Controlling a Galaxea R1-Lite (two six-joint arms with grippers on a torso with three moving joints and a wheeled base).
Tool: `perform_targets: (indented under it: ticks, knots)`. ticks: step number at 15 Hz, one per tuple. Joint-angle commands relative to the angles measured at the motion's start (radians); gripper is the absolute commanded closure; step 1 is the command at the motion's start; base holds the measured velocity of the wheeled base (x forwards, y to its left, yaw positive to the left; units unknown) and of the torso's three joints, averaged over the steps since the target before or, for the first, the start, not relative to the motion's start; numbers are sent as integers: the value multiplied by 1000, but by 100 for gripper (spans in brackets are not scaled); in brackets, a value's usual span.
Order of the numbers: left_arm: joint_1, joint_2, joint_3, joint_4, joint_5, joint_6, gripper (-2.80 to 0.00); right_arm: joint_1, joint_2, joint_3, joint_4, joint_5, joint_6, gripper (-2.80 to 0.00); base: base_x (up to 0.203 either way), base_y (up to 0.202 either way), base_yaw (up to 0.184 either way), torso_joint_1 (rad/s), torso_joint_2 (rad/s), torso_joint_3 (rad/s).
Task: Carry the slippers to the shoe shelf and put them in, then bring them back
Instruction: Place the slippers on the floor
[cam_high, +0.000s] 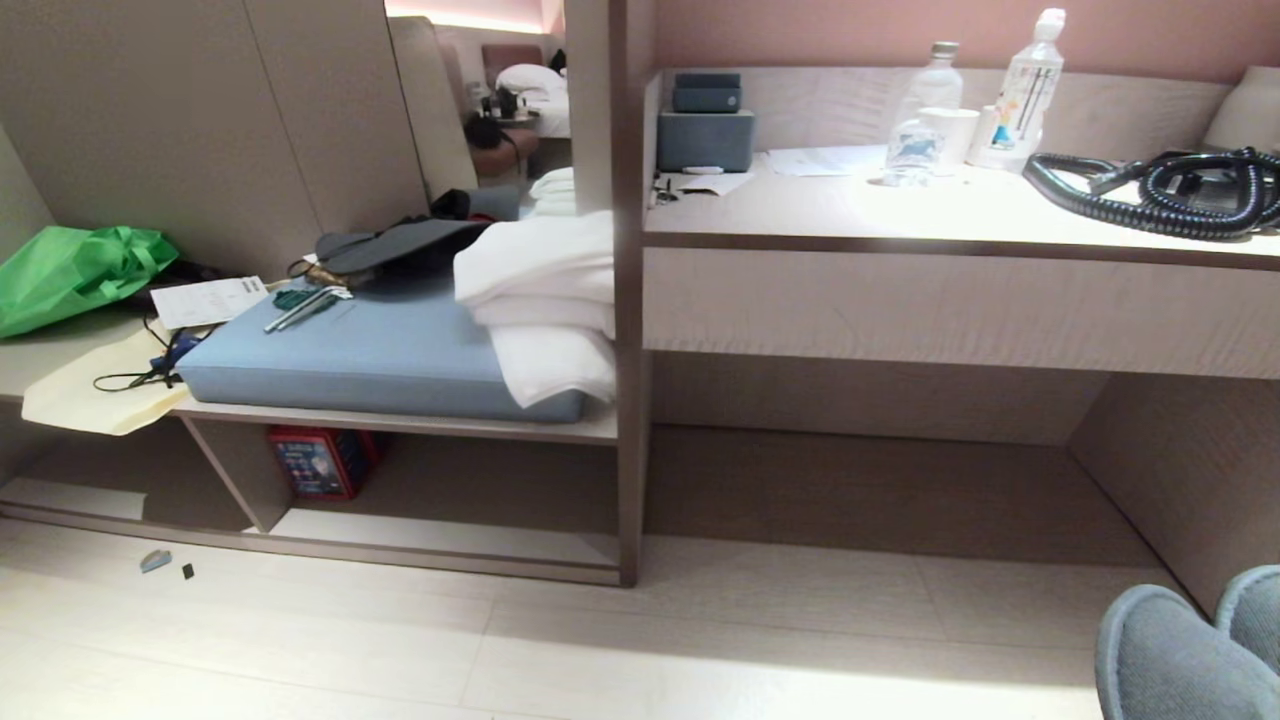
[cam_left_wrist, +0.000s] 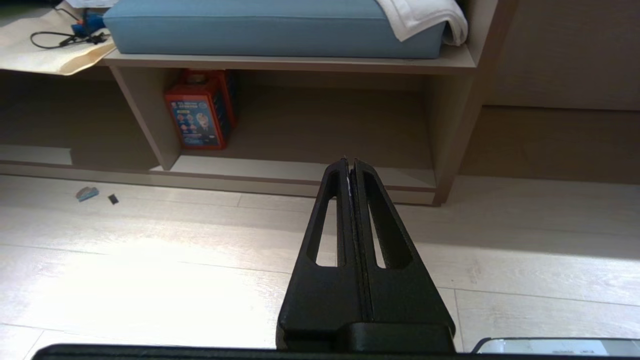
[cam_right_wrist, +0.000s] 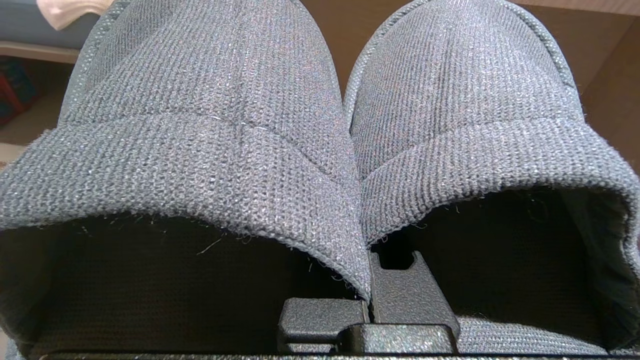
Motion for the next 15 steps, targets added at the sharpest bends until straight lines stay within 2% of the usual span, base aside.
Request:
perform_targets:
  ticks: [1,3,9,15]
  knots:
    - [-1,0,0,0,0,0,0,1,1,0,0,1,0,0,0,0,0,0,0,0]
    - [-1,0,0,0,0,0,0,-1,0,0,-1,1,-2,0,0,0,0,0,0,0]
    - [-1,0,0,0,0,0,0,-1,2,0,-1,1,-4,0,3,8,-114,0,3,4]
    - [-1,0,0,0,0,0,0,1,2,-1,0,1,-2,0,0,0,0,0,0,0]
